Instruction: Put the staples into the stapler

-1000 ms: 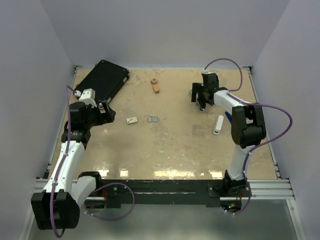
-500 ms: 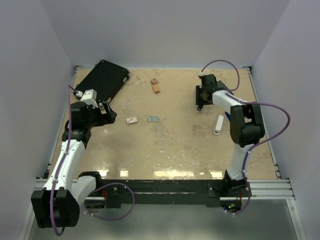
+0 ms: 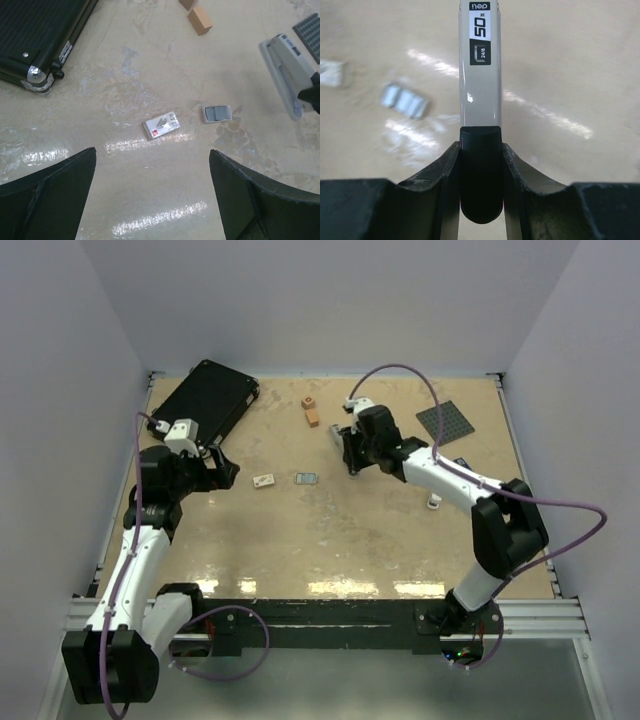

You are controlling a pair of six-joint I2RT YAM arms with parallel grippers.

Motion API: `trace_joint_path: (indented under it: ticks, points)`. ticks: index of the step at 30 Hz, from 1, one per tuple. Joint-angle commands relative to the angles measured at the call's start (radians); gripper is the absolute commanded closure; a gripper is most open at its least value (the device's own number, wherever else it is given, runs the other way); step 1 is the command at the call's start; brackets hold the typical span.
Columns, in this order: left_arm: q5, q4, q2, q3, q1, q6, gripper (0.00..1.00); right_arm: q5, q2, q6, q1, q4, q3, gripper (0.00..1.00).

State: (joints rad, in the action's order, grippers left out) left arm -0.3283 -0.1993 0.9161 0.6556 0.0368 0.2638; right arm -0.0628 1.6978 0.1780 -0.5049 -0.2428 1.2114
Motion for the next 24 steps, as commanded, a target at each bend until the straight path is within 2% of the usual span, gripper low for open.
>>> trace_joint_path:
  ticks: [1,8,12,17,19,21,24]
  points:
    - [-0.051,0.072,-0.049,-0.005,-0.028,-0.055,0.0,0.132,-0.135,-0.041,-0.145,0.141,-0.09,1.0]
    - [0.023,0.067,-0.169,-0.017,-0.185,-0.135,0.0,0.222,-0.179,-0.141,-0.371,0.227,-0.217,1.0]
    - [-0.009,0.049,-0.23,-0.036,-0.195,-0.167,0.0,0.306,-0.133,-0.173,-0.432,0.263,-0.242,1.0]
    - [-0.064,0.046,-0.278,-0.056,-0.195,-0.181,0.0,0.308,-0.069,-0.259,-0.494,0.272,-0.231,1.0]
    - [-0.083,0.052,-0.286,-0.062,-0.195,-0.193,0.0,0.307,-0.038,-0.271,-0.511,0.273,-0.224,0.97]
    - [-0.126,0.067,-0.295,-0.079,-0.196,-0.215,0.0,0.302,-0.024,-0.284,-0.517,0.273,-0.222,0.89]
    - [-0.114,0.081,-0.299,-0.097,-0.201,-0.221,0.0,0.281,-0.015,-0.285,-0.517,0.272,-0.227,0.77]
